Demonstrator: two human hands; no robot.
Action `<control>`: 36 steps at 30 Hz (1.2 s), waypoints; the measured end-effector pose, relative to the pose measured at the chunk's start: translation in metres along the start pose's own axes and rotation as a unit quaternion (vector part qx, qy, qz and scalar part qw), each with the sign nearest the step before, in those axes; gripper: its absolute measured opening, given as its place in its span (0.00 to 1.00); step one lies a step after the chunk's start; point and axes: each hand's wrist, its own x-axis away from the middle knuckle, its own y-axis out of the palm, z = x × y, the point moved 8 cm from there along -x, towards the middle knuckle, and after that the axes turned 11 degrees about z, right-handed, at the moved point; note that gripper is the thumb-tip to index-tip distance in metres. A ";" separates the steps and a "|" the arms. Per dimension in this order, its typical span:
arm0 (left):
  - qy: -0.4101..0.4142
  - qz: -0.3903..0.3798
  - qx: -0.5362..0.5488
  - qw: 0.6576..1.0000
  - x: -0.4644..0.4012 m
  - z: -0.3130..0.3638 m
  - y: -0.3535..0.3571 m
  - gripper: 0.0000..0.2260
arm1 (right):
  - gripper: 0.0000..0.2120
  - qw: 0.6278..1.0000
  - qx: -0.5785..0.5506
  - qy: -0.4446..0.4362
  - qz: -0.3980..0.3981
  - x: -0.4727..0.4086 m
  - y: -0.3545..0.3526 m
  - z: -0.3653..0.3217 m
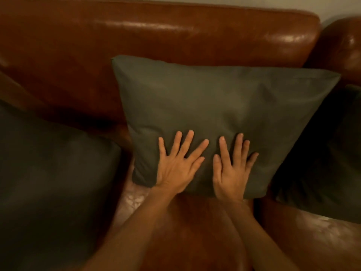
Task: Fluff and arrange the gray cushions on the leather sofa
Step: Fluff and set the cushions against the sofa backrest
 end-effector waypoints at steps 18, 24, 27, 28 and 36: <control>-0.494 0.047 0.128 0.859 0.100 -0.096 0.011 0.33 | 0.44 0.886 -0.216 0.410 0.037 0.065 -0.009 0.113; -0.542 0.054 0.261 0.797 0.098 -0.108 0.032 0.42 | 0.58 0.830 -0.269 0.488 -0.011 0.064 0.017 0.130; -0.543 -0.002 0.294 0.786 0.106 -0.115 0.037 0.38 | 0.49 0.829 -0.284 0.479 -0.055 0.068 0.019 0.137; -0.539 -0.024 0.301 0.786 0.110 -0.118 0.037 0.36 | 0.47 0.826 -0.281 0.484 -0.066 0.073 0.016 0.140; -0.533 -0.104 0.291 0.788 0.114 -0.127 0.030 0.37 | 0.42 0.821 -0.189 0.521 -0.136 0.094 0.008 0.164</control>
